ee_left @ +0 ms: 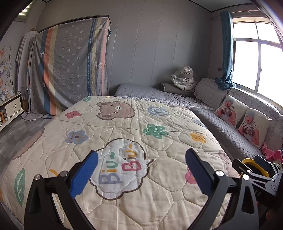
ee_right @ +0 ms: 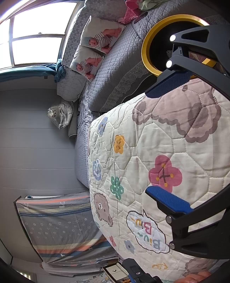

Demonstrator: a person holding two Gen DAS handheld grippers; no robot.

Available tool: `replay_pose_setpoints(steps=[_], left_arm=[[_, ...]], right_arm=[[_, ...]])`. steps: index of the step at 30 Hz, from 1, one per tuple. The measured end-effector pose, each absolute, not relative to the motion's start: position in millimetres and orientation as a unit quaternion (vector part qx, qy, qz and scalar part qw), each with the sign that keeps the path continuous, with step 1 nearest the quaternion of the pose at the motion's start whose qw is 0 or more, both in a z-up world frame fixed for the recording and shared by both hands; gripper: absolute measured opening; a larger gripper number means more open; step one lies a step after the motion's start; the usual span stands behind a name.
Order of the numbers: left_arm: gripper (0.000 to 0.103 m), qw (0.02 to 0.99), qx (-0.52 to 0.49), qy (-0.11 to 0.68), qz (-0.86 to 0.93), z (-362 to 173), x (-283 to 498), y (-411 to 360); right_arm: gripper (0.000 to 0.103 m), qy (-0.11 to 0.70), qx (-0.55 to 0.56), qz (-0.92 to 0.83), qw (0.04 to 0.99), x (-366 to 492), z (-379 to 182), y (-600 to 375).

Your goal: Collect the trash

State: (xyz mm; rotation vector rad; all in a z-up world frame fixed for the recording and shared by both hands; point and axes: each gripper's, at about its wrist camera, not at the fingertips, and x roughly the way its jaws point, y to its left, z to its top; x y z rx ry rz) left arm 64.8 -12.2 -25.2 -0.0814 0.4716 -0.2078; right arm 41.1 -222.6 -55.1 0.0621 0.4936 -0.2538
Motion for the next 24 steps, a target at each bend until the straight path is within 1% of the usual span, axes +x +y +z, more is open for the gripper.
replay_pose_setpoints(steps=[15, 24], left_arm=[[0.095, 0.963, -0.051, 0.243, -0.106, -30.4, 69.9, -9.2], [0.095, 0.966, -0.042, 0.233, -0.1, -26.6, 69.0, -9.4]], right_arm=[[0.095, 0.251, 0.032, -0.126, 0.959, 44.2, -57.1, -224.3], [0.095, 0.25, 0.032, -0.126, 0.959, 44.7, -56.7, -223.2]])
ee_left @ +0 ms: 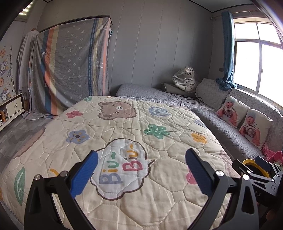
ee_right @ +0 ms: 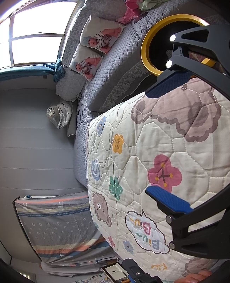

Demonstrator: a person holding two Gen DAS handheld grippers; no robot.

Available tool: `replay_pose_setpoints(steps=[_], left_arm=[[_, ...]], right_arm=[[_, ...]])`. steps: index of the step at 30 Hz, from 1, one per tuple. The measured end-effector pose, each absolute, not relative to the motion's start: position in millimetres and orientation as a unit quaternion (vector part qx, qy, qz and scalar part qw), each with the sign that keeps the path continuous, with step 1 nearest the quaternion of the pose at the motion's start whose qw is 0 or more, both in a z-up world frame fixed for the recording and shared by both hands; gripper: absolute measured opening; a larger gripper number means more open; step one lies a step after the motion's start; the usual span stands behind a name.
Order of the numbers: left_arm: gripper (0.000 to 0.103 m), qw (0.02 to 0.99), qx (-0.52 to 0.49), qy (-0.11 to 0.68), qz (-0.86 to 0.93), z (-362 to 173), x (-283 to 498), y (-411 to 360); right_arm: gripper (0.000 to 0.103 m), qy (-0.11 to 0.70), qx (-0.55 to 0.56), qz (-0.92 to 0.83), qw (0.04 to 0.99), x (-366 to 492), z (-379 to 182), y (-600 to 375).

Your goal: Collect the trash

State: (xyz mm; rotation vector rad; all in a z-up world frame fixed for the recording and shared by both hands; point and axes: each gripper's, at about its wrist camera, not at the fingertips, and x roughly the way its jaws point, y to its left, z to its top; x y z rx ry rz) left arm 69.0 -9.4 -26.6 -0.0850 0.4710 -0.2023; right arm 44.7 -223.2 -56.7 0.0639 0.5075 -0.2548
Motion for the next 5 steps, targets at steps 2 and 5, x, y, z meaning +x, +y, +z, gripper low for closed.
replay_pose_setpoints(steps=[2, 5], left_arm=[[0.095, 0.967, -0.041, 0.232, -0.099, -26.6, 68.9, -9.4], [0.095, 0.966, -0.042, 0.233, -0.1, -26.0, 69.4, -9.3]], right_arm=[[0.095, 0.25, 0.031, -0.126, 0.959, 46.1, -56.5, -222.2], [0.095, 0.25, 0.031, -0.126, 0.959, 46.4, -56.3, -222.1]])
